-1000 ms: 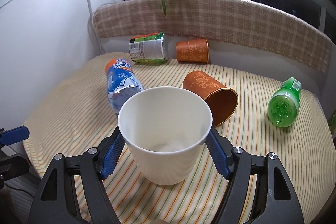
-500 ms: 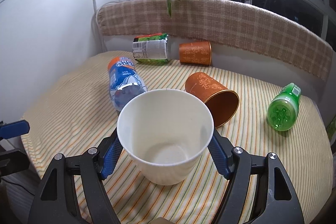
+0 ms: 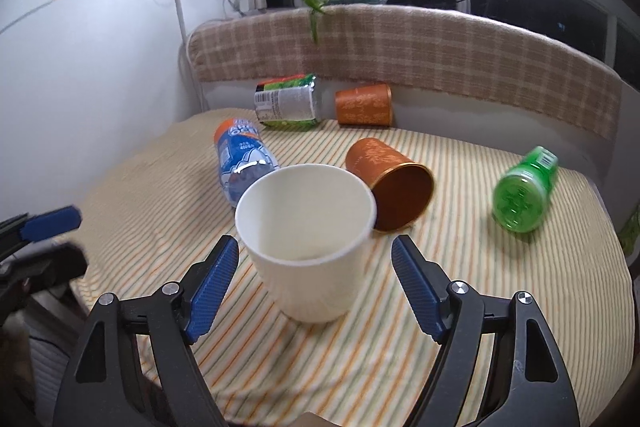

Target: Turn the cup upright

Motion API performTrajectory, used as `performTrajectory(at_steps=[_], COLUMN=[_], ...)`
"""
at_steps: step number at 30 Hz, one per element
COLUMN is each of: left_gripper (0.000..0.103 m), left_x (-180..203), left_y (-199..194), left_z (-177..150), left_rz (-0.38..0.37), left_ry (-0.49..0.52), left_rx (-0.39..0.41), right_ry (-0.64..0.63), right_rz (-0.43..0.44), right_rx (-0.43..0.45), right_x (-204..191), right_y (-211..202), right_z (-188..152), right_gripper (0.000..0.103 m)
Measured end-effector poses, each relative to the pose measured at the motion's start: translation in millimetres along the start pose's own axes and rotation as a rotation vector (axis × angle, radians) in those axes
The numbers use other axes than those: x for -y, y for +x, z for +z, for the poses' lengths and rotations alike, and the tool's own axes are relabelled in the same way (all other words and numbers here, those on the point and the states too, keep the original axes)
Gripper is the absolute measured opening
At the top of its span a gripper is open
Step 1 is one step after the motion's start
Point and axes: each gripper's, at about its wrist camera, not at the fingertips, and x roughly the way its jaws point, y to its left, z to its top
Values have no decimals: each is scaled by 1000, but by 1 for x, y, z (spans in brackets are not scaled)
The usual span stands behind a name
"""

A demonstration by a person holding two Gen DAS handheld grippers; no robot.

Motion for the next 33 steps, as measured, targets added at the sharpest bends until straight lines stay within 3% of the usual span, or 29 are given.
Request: performTrajectory(at_steps=[11,17,21,33], left_gripper=[81,93,103,103], left_x=[27,36,37,33], left_y=[-14,-30,-39,-37], left_z=[28,34,35,35], left_rz=[43,63,91,129], left_ry=[102,121,117,111], left_rx=[213,325,382,379], right_ry=[112,126,130,142], right_rz=[-115,-230,-252,-269], right_rx=[152,253,289,317], right_x=[24,28,28,26], right_y=[-76,-102,-110,-109], right_z=[-6,-5,-6,-8], right_gripper=[81,82,83,83])
